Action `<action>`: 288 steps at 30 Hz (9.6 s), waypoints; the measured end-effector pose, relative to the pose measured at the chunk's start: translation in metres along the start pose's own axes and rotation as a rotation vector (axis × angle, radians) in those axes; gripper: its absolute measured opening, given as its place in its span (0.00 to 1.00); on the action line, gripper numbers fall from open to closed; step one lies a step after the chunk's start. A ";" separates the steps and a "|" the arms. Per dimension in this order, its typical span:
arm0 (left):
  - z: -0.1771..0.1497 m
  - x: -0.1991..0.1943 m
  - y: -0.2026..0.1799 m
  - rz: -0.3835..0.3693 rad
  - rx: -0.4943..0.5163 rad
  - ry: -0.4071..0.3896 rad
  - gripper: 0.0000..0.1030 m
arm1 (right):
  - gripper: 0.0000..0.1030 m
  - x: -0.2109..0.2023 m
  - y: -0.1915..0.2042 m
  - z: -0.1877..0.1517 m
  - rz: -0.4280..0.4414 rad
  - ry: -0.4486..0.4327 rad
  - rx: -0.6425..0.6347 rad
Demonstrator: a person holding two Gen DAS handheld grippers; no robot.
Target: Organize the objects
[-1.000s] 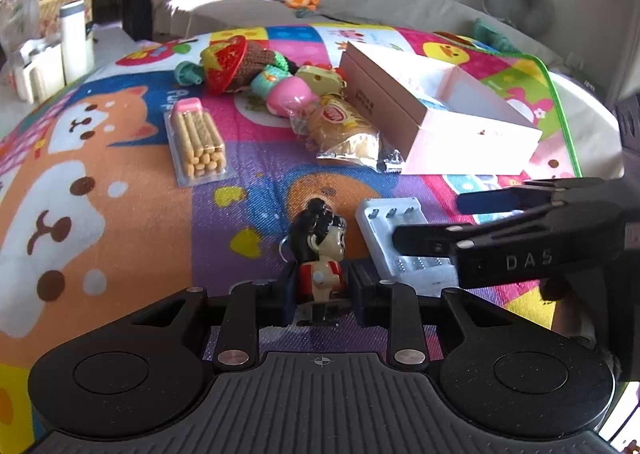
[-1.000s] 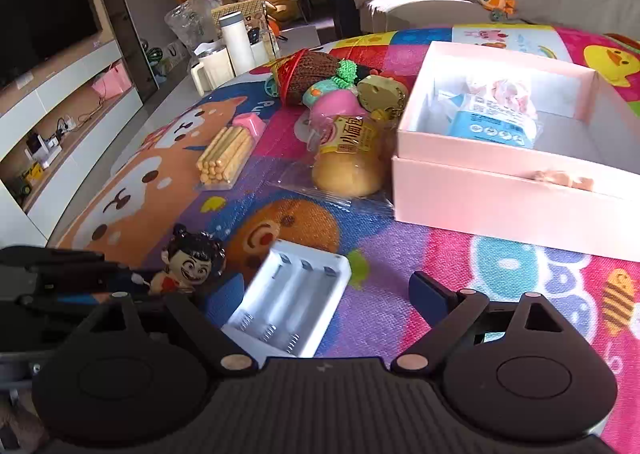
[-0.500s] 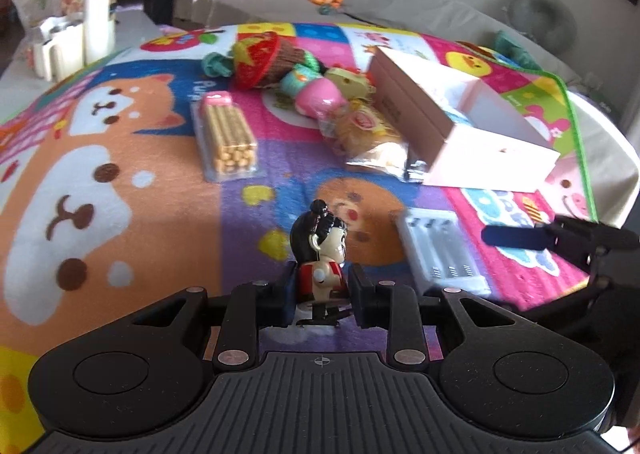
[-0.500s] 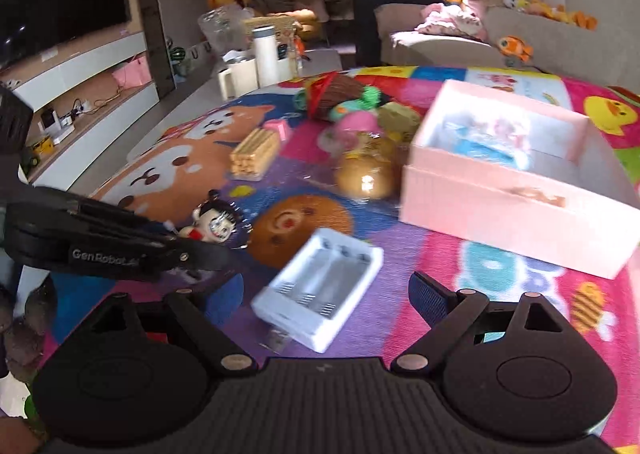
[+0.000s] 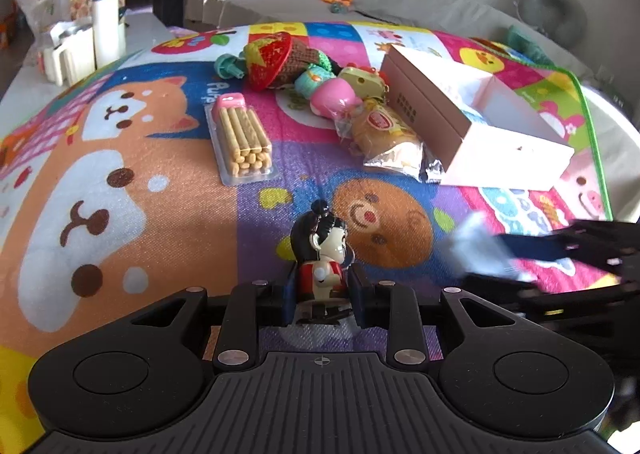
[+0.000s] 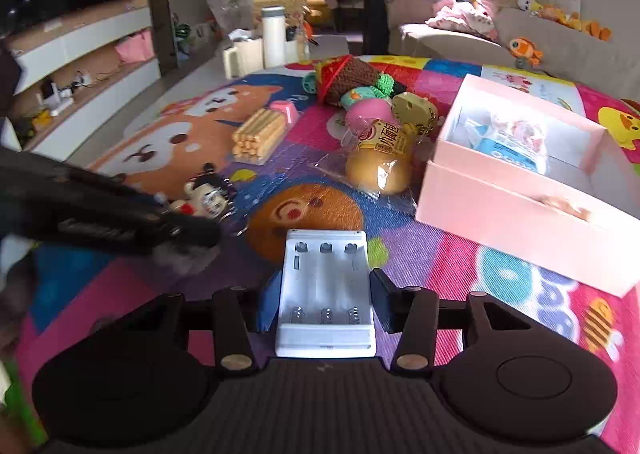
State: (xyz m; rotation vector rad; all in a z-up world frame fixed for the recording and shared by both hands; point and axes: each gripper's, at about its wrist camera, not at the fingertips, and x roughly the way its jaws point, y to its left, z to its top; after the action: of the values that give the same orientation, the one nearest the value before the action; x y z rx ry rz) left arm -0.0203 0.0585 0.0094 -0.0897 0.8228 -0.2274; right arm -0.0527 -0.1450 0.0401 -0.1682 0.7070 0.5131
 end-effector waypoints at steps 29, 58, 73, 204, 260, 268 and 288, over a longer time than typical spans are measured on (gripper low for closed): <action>0.137 0.044 -0.120 -0.342 -0.043 -0.159 0.28 | 0.46 -0.117 -0.164 -0.005 -0.242 -0.323 0.323; 0.218 0.109 0.078 -0.126 -0.210 -0.289 0.29 | 0.84 -0.014 -0.089 0.050 -0.110 -0.146 0.166; 0.142 0.085 0.052 -0.313 -0.076 0.008 0.33 | 0.86 -0.003 -0.112 0.003 -0.031 -0.155 0.305; 0.078 -0.004 -0.026 -0.118 -0.112 -0.314 0.66 | 0.54 0.023 -0.190 0.073 -0.403 -0.086 0.372; 0.003 0.019 0.118 -0.114 -0.532 -0.362 0.62 | 0.44 0.294 -0.002 0.275 -0.197 0.190 0.121; 0.001 0.022 0.125 -0.153 -0.582 -0.350 0.54 | 0.15 0.296 -0.016 0.249 -0.157 0.350 0.035; 0.003 0.030 0.115 -0.257 -0.543 -0.330 0.51 | 0.26 0.220 -0.053 0.210 -0.260 0.369 0.046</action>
State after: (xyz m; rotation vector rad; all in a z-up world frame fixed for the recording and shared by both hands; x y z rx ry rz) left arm 0.0207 0.1632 -0.0292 -0.7276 0.5228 -0.2180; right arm 0.2370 -0.0381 0.0526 -0.3124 1.0395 0.2167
